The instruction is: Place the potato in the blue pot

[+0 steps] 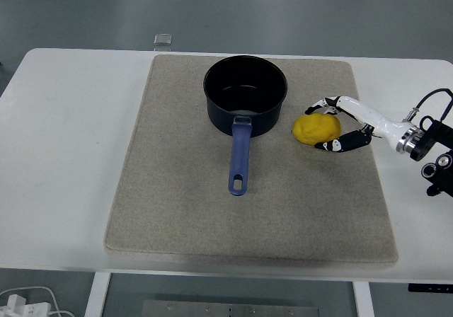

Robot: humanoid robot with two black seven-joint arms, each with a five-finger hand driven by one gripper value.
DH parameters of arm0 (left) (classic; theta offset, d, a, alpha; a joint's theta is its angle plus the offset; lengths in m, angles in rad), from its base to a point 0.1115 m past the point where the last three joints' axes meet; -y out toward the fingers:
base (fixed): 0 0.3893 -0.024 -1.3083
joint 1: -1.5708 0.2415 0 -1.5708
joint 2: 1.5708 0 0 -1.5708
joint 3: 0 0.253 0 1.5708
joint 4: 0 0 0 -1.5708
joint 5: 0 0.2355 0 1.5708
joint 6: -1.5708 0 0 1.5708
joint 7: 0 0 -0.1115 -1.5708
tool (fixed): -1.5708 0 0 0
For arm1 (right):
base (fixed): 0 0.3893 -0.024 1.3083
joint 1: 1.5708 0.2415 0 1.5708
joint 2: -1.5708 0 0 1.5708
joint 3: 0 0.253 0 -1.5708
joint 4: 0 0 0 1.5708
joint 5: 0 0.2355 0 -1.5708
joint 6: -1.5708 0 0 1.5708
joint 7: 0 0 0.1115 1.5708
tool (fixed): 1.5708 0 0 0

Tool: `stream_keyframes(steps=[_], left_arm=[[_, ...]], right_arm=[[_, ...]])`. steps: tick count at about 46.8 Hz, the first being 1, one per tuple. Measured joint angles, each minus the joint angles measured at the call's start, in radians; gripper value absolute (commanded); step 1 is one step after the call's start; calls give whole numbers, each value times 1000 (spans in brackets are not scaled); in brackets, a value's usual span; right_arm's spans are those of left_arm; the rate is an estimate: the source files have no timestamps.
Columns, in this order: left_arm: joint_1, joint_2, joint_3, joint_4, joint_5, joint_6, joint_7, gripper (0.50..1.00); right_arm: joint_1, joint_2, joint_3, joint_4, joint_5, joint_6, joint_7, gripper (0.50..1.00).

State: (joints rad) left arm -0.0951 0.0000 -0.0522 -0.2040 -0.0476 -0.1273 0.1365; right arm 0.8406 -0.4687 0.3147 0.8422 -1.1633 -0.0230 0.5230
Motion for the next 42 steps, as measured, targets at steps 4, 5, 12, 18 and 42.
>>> stream_keyframes(steps=[4, 5, 12, 18, 42], left_arm=[[0, 0, 0, 0, 0, 0, 0, 999], [0, 0, 0, 0, 0, 0, 0, 999], [0, 0, 0, 0, 0, 0, 0, 999], [0, 0, 0, -1, 0, 0, 0, 999], [-9, 0, 1, -9, 2, 0, 0, 999]], right_arm=[[4, -5, 8, 0, 4, 0, 0, 500], [5, -7, 9, 0, 5, 1, 0, 500], [5, -10, 13, 0, 7, 2, 0, 500], [15, -12, 15, 1, 29, 2, 0, 500], [210, -14, 13, 6, 134, 66, -57, 500]])
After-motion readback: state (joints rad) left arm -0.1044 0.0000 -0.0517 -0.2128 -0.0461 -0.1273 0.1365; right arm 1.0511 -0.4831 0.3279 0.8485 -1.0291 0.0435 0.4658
